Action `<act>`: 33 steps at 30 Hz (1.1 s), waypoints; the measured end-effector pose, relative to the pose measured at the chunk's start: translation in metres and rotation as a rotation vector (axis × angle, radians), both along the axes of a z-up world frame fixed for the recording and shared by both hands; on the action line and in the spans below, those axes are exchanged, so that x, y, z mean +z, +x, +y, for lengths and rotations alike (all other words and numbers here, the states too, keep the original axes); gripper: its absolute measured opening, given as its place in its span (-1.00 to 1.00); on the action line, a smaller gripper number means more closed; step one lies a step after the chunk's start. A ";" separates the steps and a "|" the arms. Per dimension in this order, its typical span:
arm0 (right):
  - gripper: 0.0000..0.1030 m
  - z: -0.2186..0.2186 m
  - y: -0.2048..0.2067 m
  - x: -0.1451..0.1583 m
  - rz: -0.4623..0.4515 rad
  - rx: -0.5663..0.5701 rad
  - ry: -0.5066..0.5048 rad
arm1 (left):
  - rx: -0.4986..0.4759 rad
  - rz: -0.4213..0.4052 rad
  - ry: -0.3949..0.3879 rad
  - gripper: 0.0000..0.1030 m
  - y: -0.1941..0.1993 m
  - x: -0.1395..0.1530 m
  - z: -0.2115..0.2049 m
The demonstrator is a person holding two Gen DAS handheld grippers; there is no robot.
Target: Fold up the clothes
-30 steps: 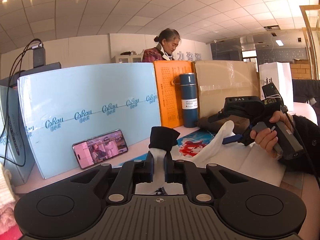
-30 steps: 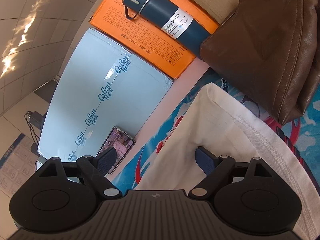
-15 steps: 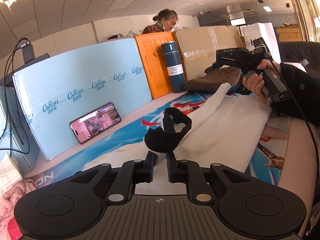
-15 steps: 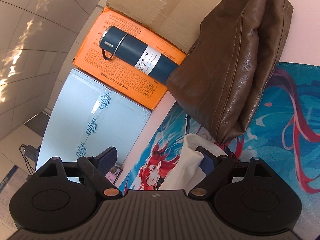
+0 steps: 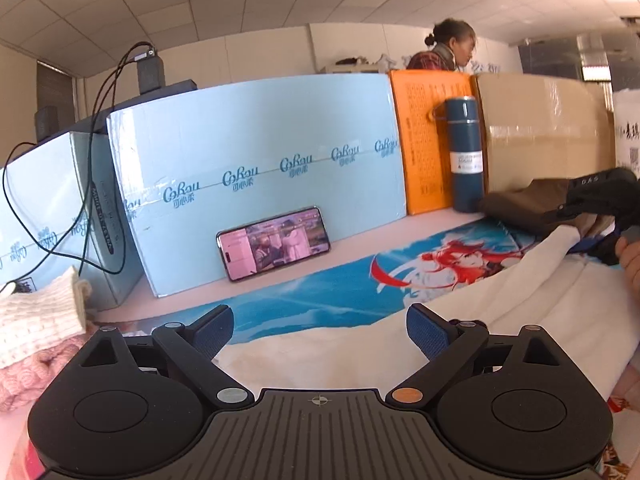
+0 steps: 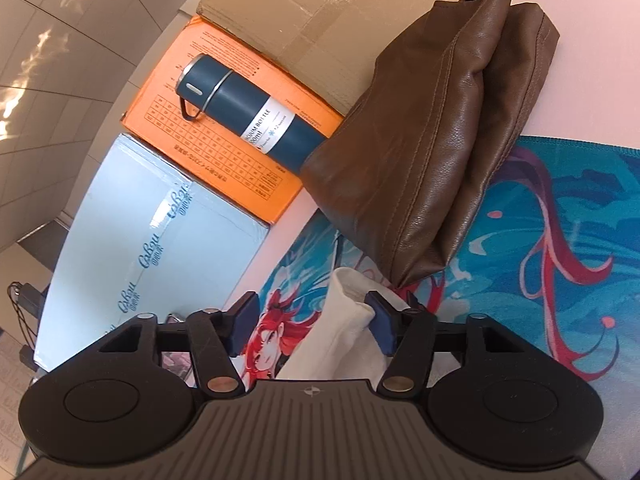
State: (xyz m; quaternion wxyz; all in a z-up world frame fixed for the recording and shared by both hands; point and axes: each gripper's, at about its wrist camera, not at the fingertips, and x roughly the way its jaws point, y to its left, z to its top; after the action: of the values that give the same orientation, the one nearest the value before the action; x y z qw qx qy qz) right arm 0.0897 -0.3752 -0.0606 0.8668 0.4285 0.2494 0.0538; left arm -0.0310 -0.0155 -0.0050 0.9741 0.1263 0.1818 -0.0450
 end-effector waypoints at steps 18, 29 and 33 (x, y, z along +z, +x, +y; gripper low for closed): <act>-0.15 0.012 -0.040 0.031 -0.046 -0.064 -0.340 | -0.040 0.120 0.161 0.95 0.011 -0.032 -0.024; 0.17 0.050 0.019 0.022 0.024 0.233 -0.237 | -0.027 0.118 0.169 1.00 0.013 -0.033 -0.023; 0.15 0.034 0.013 0.021 0.040 0.221 -0.240 | -0.027 0.118 0.167 1.00 0.013 -0.033 -0.023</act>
State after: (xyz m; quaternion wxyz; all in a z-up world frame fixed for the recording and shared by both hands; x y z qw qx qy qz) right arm 0.1029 -0.3412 -0.0397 0.8955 0.2928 0.3166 0.1103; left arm -0.0179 -0.0385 -0.0380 0.9471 0.2068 0.2402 -0.0503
